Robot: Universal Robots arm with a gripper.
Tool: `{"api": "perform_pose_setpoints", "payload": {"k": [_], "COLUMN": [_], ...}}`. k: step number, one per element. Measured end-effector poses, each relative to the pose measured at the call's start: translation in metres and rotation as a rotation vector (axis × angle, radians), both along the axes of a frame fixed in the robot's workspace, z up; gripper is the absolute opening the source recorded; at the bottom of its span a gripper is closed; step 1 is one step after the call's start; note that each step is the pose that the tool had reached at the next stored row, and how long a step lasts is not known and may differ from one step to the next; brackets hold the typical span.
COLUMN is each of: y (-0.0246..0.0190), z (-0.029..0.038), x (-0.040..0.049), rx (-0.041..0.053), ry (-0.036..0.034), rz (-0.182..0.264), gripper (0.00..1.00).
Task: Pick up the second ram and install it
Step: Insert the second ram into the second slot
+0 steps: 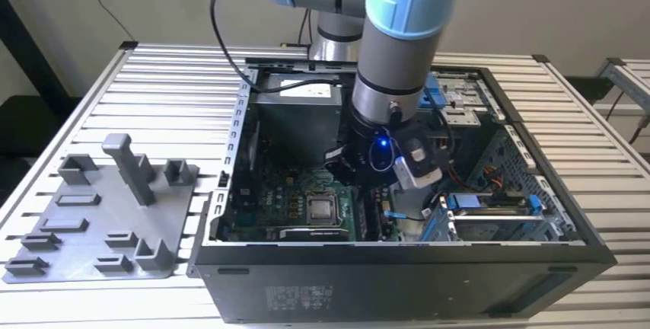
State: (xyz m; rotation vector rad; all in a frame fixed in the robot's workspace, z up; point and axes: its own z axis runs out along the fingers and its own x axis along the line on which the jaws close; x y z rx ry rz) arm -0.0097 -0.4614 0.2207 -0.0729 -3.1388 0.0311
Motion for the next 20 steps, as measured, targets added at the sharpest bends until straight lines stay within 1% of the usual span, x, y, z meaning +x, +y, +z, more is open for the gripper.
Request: {"api": "perform_pose_setpoints", "payload": {"k": [7, 15, 20], "y": [0.0003, 0.0007, 0.0009], "z": [-0.0020, -0.0024, -0.0022], "x": [0.0007, 0.0007, 0.0007], "rx": [0.0001, 0.0004, 0.0001], "ry": [0.0001, -0.0001, -0.0001], "rz": [0.000, 0.000, 0.019], "gripper": [0.14, 0.14, 0.14]}}
